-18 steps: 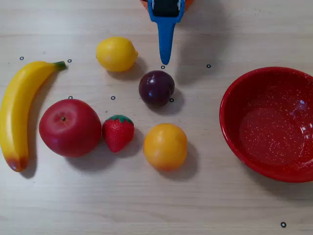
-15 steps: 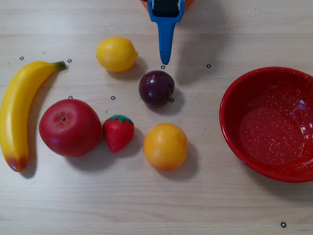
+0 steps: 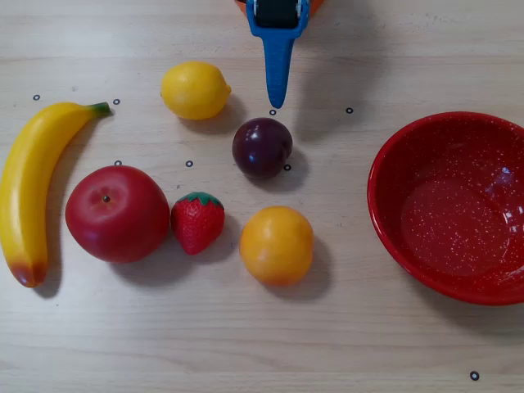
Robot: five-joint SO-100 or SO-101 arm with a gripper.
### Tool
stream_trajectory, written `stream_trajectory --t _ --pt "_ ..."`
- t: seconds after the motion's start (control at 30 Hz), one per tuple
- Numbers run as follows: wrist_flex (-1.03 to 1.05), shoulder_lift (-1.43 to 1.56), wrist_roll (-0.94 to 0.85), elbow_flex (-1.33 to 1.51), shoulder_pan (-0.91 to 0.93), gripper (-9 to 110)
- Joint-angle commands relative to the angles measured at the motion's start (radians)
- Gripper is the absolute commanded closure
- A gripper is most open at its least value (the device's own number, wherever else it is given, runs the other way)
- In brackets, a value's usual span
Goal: Put the lemon in the red bowl.
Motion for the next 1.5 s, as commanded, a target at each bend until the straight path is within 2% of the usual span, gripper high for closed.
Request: stream_trajectory --t 0.0,0.5,1.23,1.47 --pt "0.002 0.006 -0.032 -0.018 0.015 101" --pt "0.179 -0.383 0.008 -0.502 -0.054 101" --pt "0.709 -1.075 0.23 -1.232 -0.279 101" --pt "0.773 -1.226 0.347 -1.353 -0.394 101"
